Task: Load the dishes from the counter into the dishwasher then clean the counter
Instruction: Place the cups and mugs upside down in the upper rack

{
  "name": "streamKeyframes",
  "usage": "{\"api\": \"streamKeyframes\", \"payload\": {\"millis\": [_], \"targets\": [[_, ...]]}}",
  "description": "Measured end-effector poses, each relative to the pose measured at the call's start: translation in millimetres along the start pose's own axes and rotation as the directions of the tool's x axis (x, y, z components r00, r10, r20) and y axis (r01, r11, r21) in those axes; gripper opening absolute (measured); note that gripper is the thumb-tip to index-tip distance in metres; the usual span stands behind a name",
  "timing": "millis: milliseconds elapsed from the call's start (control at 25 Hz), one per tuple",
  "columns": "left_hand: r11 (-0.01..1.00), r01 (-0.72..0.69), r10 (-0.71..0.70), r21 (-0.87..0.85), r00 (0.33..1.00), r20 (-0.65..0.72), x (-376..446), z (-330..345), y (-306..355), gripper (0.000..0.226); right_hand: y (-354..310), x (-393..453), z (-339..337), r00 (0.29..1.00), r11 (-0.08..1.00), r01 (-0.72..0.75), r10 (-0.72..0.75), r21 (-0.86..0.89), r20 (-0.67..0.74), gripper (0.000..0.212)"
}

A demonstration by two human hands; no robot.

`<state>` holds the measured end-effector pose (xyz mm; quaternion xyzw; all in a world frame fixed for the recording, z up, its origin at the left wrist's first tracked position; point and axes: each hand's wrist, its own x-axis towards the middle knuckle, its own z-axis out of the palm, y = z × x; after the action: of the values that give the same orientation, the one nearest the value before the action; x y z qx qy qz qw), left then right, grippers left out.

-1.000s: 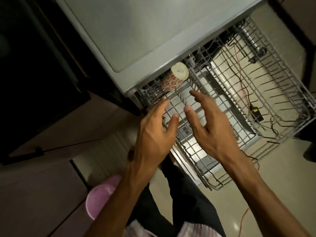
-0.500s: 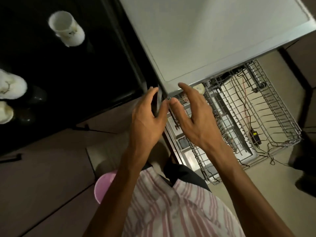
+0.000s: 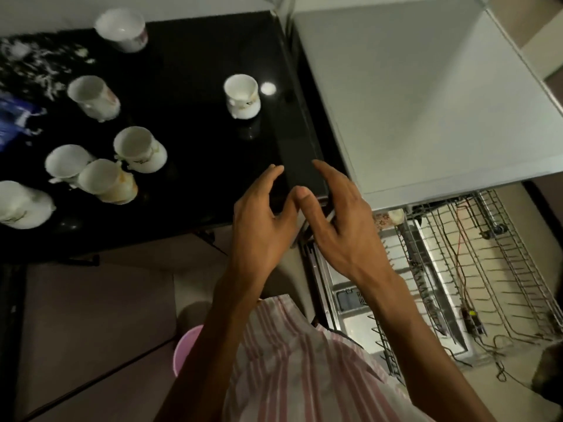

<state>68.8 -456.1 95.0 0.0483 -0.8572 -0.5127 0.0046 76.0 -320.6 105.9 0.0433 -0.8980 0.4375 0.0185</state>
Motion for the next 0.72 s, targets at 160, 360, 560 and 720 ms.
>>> {"api": "streamKeyframes", "payload": {"millis": [160, 360, 560, 720], "targets": [[1.0, 0.016, -0.017, -0.012, 0.997, -0.075, 10.4, -40.8, -12.7, 0.051, -31.3, 21.8, 28.6, 0.996, 0.997, 0.074, -0.074, 0.004, 0.046, 0.055], [0.998, 0.062, -0.067, -0.029, 0.977, -0.204, 21.4, -80.0, -23.7, 0.05, -59.7, 48.0, 59.0, 0.977, 0.986, 0.167, -0.169, 0.031, 0.128, 0.055], [0.99, 0.137, -0.144, -0.045, 0.926, -0.349, 33.2, -102.8, -32.5, 0.049, -78.3, 78.6, 83.4, 0.934, 0.965, 0.249, -0.263, 0.086, 0.243, 0.053], [0.973, 0.193, -0.228, -0.126, 0.876, -0.425, 44.4, -116.1, -30.5, 0.046, -93.6, 109.6, 95.3, 0.878, 0.94, 0.313, -0.34, 0.134, 0.337, 0.055]]}}
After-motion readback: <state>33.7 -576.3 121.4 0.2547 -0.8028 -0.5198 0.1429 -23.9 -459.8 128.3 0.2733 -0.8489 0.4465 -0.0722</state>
